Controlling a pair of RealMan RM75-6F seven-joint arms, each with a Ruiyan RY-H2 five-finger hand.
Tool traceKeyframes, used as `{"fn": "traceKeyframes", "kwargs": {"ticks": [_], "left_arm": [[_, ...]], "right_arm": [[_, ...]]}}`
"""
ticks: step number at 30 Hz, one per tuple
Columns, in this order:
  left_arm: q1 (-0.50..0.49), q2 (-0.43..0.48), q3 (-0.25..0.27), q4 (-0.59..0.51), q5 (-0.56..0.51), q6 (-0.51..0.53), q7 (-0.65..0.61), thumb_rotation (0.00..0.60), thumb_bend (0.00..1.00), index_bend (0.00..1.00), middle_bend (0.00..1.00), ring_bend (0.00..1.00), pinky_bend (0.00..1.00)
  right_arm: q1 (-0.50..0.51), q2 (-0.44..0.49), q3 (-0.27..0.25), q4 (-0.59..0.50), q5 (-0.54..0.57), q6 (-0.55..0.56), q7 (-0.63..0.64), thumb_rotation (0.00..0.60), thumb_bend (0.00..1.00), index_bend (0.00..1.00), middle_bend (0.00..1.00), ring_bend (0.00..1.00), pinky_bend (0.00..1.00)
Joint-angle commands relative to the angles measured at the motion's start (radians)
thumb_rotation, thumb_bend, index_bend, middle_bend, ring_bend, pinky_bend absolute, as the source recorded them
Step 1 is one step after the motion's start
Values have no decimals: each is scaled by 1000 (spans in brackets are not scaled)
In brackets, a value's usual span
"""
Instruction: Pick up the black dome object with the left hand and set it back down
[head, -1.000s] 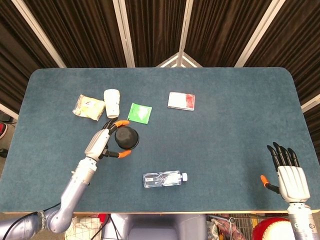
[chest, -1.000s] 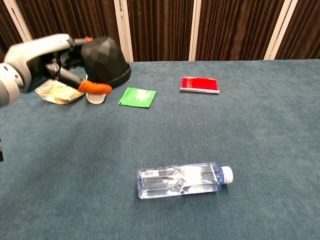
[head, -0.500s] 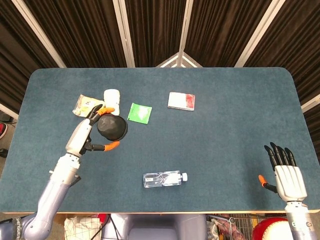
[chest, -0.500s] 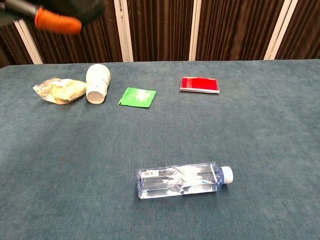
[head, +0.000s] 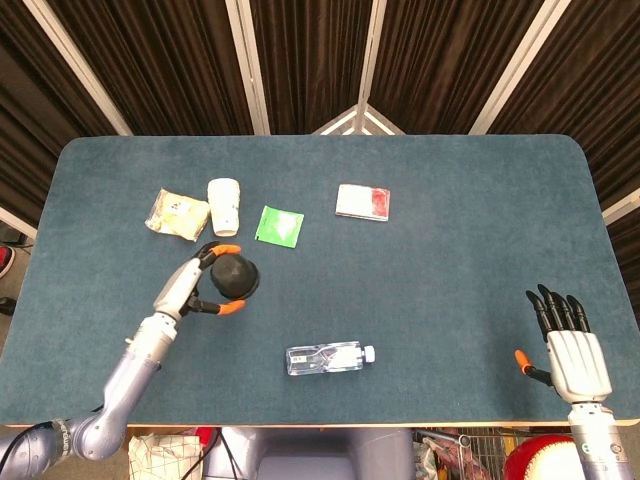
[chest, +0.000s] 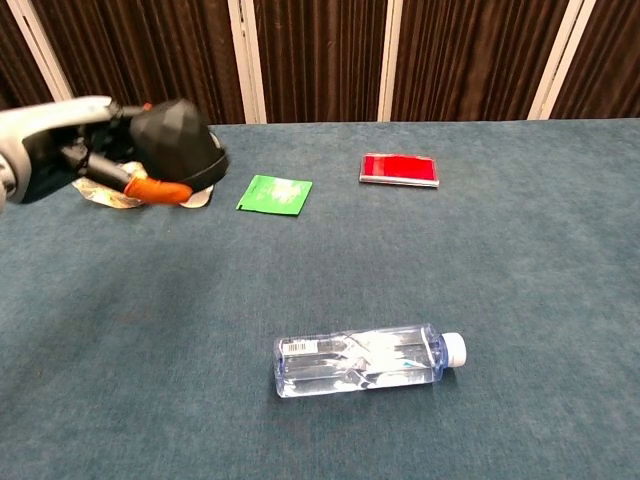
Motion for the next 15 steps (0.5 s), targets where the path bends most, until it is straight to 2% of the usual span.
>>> {"fn": "traceKeyframes", "kwargs": {"ticks": [1,4,8,11,13,15], "left_arm": [[-16,63,-66,-232,60,88,55,600,507,225,456,0,0],[7,145,-112,-380,78,150,100,600,507,225,462,0,0],[85,258,-119,-491,119,239,120,600,507,225,469,0,0],[153,301,-62,-432,141,271,87,600,507,234,470,0,0],[163,274,-3,-313,115,228,33,600,507,246,466,0,0],[151,231,30,-204,72,161,-31,600,507,256,463,0,0]], "right_arm": [[0,0,-1,0,-1,1,0,600,289,68,24,68,36],[-2,1,-1,0,-4,4,1,600,289,68,24,68,36],[-4,0,-4,-3,-12,12,5,600,289,68,24,68,36],[-1,4,0,-11,-13,11,7,600,288,68,24,68,36],[-1,8,0,-17,-10,9,7,600,288,68,24,68,36],[-3,9,-1,-17,-12,12,10,600,289,68,24,68,36]]}}
